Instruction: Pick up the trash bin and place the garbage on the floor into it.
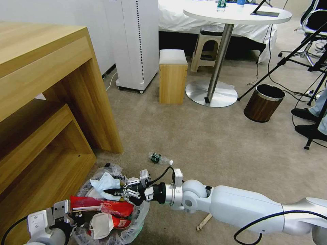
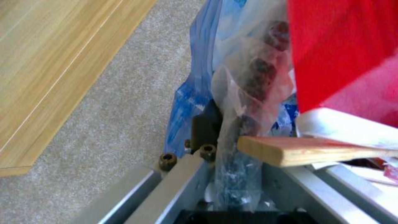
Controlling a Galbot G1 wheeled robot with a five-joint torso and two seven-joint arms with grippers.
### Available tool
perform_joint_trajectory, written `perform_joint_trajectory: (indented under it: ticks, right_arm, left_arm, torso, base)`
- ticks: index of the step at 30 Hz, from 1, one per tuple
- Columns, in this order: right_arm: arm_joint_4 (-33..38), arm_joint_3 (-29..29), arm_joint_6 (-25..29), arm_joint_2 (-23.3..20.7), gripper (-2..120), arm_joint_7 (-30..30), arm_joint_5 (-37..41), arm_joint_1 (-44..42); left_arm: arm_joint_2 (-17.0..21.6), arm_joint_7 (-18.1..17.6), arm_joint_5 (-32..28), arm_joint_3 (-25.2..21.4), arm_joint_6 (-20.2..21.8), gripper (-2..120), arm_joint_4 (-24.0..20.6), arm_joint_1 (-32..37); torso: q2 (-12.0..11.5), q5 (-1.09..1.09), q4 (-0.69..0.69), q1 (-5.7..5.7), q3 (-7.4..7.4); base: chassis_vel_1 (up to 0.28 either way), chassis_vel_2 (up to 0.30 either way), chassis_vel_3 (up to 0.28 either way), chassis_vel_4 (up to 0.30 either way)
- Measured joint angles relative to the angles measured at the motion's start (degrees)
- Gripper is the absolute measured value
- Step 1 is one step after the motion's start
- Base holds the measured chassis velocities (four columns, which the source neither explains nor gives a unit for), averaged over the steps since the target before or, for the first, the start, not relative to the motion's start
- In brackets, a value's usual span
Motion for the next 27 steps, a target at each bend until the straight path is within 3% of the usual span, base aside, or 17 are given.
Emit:
perform_joint_trajectory:
  ticks: [7, 10, 11, 14, 16, 17, 27]
  right_arm:
    - [-0.15, 0.57, -0.07, -0.61, 14, 0.34, -1.3, -1.4]
    - [0.0, 1.03, -0.31, -1.14, 31, -0.02, -1.8, -2.06]
    - [0.0, 1.03, -0.31, -1.14, 31, -0.02, -1.8, -2.06]
    - [0.25, 1.45, -0.57, -1.4, 45, 0.01, -2.41, -2.67]
    - [0.28, 1.49, -0.62, -1.45, 47, 0.05, -2.59, -2.73]
    - [0.31, 1.52, -0.63, -1.63, 57, 0.35, -3.53, -2.79]
    - [0.85, 2.84, -0.63, -1.55, 90, 0.93, -4.21, -2.07]
  left_arm:
    - [-0.58, 0.04, 0.66, 0.04, 0.06, 0, -0.16, 0.38]
    - [-0.82, 0.09, 0.97, -0.03, 0.16, 0, -0.19, 0.51]
    - [-0.82, 0.09, 0.97, -0.03, 0.16, 0, -0.19, 0.51]
    - [-1.35, 0.15, 1.69, 0.3, 0.32, 0, -0.2, 0.58]
    - [-1.44, 0.18, 1.81, 0.37, 0.35, 0, -0.22, 0.59]
    - [-1.85, 0.31, 2.3, 0.48, 0.47, 0, -0.36, 0.77]
    - [-2.74, 0.5, 3.33, 0.36, 0.69, 0, -0.83, 1.56]
  torso:
    - [0.0, 0.0, 0.0, 0.0, 0.0]
    - [0.0, 0.0, 0.0, 0.0, 0.0]
    - [0.0, 0.0, 0.0, 0.0, 0.0]
    - [0.0, 0.0, 0.0, 0.0, 0.0]
    - [0.0, 0.0, 0.0, 0.0, 0.0]
    - [0.0, 0.0, 0.0, 0.0, 0.0]
    - [0.0, 0.0, 0.0, 0.0, 0.0]
  base:
    - [0.0, 0.0, 0.0, 0.0]
    - [0.0, 0.0, 0.0, 0.0]
    - [0.0, 0.0, 0.0, 0.0]
    - [0.0, 0.0, 0.0, 0.0]
    - [0.0, 0.0, 0.0, 0.0]
    - [0.0, 0.0, 0.0, 0.0]
    - [0.0, 0.0, 0.0, 0.0]
